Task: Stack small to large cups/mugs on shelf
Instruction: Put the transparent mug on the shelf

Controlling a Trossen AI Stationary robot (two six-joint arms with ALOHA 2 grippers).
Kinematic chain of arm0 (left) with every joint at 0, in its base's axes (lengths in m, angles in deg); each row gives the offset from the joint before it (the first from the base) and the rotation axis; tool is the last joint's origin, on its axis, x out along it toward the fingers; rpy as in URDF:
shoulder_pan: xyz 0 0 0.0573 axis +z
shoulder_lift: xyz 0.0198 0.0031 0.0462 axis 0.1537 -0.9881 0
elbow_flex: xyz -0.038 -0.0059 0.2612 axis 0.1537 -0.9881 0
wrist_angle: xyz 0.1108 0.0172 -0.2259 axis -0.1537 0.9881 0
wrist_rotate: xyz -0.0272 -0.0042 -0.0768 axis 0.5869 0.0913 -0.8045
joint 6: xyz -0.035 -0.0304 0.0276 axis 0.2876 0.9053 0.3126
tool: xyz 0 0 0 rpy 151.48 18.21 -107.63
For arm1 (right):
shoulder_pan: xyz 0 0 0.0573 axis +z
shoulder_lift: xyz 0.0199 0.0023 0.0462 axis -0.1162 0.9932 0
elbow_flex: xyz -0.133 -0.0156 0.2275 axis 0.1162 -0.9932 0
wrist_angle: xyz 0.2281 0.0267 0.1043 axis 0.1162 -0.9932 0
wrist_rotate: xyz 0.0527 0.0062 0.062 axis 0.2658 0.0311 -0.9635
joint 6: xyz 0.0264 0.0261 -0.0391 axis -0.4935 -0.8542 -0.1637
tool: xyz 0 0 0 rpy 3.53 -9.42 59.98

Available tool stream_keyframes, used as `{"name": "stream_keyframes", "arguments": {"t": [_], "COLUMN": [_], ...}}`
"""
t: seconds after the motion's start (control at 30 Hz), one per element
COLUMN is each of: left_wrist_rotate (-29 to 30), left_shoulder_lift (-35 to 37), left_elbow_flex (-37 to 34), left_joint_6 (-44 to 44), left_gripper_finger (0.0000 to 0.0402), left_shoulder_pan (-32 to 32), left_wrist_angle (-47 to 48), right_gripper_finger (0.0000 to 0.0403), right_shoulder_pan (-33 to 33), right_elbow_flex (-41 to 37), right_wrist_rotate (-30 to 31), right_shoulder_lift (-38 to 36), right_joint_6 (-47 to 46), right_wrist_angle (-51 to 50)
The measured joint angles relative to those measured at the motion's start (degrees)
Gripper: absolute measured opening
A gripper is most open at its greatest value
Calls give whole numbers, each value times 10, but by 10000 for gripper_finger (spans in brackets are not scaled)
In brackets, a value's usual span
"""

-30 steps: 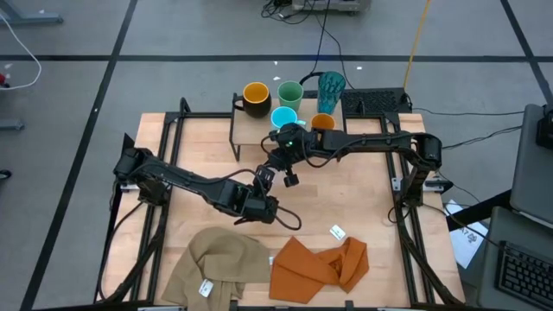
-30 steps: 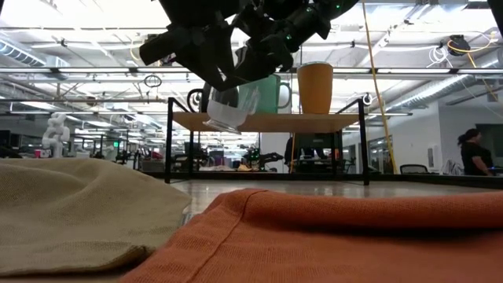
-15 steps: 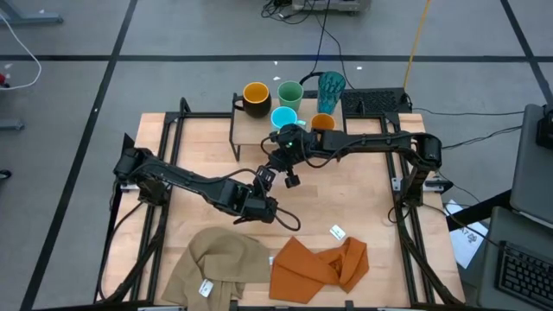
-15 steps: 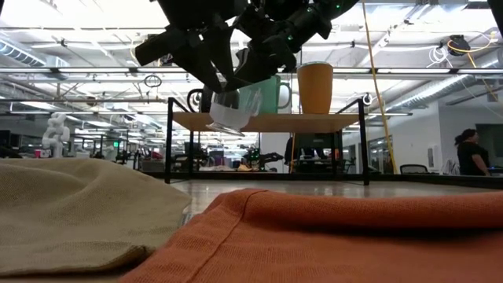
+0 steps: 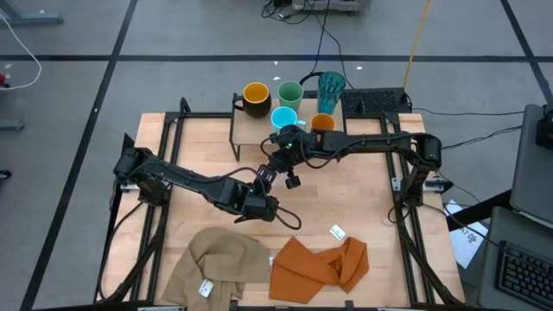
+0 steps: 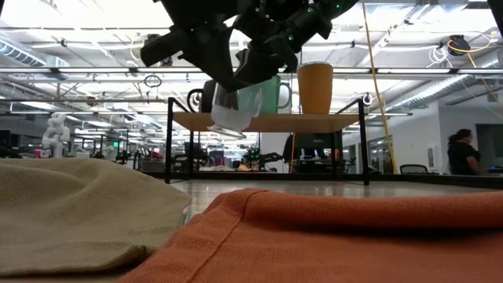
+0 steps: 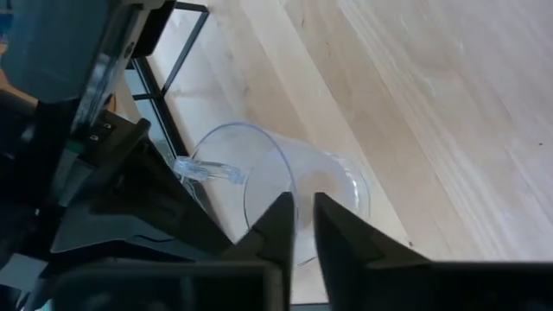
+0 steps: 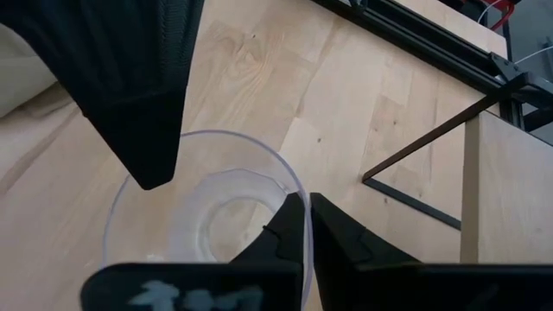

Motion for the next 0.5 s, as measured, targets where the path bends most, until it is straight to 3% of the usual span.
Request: {"name": "stream_keyframes", "arguments": {"t": [0.13, 0.3, 0.5], "left_wrist_rotate": [-3, -5, -11], "left_shoulder_lift": [0, 0, 0], "left_elbow_flex": [0, 0, 0], "left_joint_6": [-1, 1, -11], "left_gripper_finger": [9, 19, 5], "left_shoulder_pan": [1, 3, 5], "left_wrist_angle": [-2, -4, -5], "right_gripper_finger": [0, 0, 0], "right_shoulder_pan": [0, 0, 0], "right_elbow_flex": [0, 0, 0], "right_wrist_rotate": [0, 0, 1], "right_shoulder_lift": [0, 0, 0], "right_joint_6": [0, 0, 0], "right_wrist_angle": [-1, -2, -7]}}
